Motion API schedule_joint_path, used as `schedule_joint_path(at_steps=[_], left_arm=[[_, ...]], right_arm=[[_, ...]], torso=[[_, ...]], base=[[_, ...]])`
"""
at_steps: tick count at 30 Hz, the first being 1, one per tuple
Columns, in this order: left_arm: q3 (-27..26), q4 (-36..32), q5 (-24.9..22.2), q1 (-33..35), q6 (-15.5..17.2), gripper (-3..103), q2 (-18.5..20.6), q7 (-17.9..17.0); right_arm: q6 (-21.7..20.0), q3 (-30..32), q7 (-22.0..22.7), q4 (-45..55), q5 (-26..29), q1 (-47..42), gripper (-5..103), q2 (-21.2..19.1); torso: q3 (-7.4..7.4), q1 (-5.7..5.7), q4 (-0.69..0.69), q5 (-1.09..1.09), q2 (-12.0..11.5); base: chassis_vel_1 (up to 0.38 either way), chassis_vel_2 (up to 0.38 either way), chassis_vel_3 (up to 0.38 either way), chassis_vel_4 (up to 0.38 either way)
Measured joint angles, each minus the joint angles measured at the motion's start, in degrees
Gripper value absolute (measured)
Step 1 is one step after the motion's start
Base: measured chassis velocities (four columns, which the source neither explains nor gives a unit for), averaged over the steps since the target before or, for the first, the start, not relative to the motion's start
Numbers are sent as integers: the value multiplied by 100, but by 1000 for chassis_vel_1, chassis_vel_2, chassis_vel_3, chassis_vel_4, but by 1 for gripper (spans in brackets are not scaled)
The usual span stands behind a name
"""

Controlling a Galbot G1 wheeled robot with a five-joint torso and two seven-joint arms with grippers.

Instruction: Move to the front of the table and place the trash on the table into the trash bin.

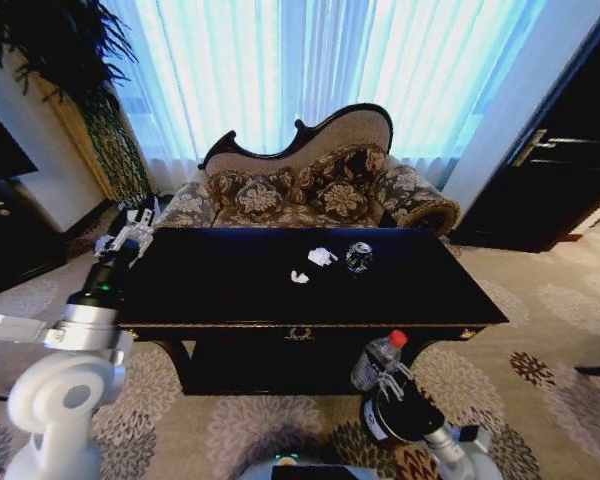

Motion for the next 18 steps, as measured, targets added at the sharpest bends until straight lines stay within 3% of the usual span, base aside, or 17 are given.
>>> schedule_joint_path(at_steps=[2, 8, 12, 13, 14, 16, 18], left_arm=[[-81, -9, -163, -32, 56, 100, 21, -185], [-171, -58, -315, -44, 73, 100, 48, -194], [-187, -124, -393, -58, 79, 100, 75, -103], [-187, -122, -378, -58, 80, 100, 76, -70], [-187, -122, -378, -58, 80, 100, 76, -70], [-173, -80, -308, -43, 74, 100, 57, -54], [-149, -42, -244, 2, 58, 100, 9, -48]], right_arm=[[52, -74, 99, -424, -135, 144, 22, 11], [221, -100, 445, -1171, -875, 456, 22, -63], [407, -139, 1139, -1735, -1835, 736, 22, -200], [419, -199, 1481, -2003, -2130, 880, 22, -235], [419, -199, 1481, -2003, -2130, 880, 22, -235], [313, -292, 2013, -2225, -2326, 994, 22, -216], [-87, -477, 3127, -2498, -2454, 1137, 22, -105]], torso=[[0, 1, 0, 1, 0], [0, 0, 1, 0, 0], [0, 1, 0, 0, 0], [0, 0, 2, 0, 0], [0, 0, 2, 0, 0], [1, 0, 1, 0, 0], [0, 1, 1, 0, 0]], base=[[0, 0, 0, 0], [0, 0, 0, 0], [0, 0, 0, 0], [0, 0, 0, 0], [0, 0, 0, 0], [0, 0, 0, 0], [0, 0, 0, 0]])
